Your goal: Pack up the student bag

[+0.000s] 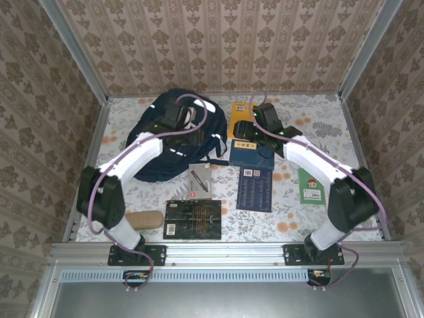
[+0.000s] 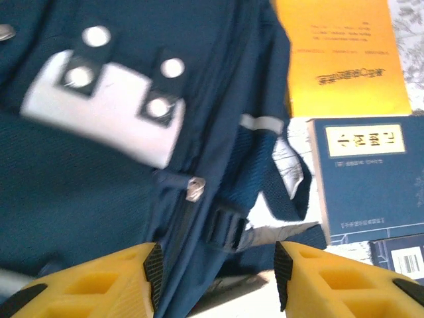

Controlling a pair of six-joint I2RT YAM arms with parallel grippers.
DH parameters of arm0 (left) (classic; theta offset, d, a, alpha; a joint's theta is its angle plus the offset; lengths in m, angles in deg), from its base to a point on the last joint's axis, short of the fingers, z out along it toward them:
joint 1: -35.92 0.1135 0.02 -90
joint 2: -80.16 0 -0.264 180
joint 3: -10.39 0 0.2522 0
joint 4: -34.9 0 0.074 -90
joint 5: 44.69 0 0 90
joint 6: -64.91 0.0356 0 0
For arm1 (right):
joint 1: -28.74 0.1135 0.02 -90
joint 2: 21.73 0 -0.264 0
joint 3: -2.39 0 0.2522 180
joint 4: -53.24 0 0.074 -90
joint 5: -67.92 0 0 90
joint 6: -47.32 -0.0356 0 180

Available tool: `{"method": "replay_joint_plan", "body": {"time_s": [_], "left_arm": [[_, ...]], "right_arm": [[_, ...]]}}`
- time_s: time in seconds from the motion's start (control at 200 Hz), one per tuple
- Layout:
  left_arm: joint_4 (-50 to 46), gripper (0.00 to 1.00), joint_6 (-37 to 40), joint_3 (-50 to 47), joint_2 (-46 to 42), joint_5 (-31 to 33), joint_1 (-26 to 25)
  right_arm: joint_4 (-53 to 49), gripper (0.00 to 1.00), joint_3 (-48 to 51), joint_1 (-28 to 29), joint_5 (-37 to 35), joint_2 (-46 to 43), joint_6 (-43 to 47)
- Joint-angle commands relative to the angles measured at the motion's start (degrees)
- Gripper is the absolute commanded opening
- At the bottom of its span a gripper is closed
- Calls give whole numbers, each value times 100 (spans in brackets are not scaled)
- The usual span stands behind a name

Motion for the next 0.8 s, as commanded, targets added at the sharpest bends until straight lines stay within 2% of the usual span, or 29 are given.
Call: {"method": "replay_joint_plan", "body": {"time_s": [0.0, 0.04, 0.095, 0.11, 0.19, 0.325, 0.435, 0.56, 0.795], "left_arm": [[-254, 54, -822, -831, -617, 587, 185], [-295, 56, -977, -1155, -883, 599, 216], [-325, 62, -1197, -1595, -1266, 660, 217], [-342, 64, -1253, -1694, -1366, 673, 365], [-371, 68, -1528, -2208, -1803, 653, 469], [-310, 68, -1903, -2810, -2142, 498, 652], [-194, 61, -2014, -3063, -2190, 409, 743], [-24, 61, -1993, -3180, -2064, 350, 890], [321, 62, -1790, -3106, -1470, 221, 1212]], "right_arm": [[-37, 72, -608, 45, 510, 727, -355], [-69, 72, -844, 60, 479, 1004, -432], [-132, 72, -1164, 69, 454, 1386, -517], [-155, 72, -1266, 69, 451, 1497, -531], [-249, 71, -1762, 69, 544, 2050, -586], [-338, 70, -2455, 89, 663, 2774, -677], [-479, 69, -3003, 87, 802, 3331, -776], [-537, 68, -3396, 104, 944, 3784, -963], [-411, 49, -3483, 113, 1160, 4023, -1125]]}}
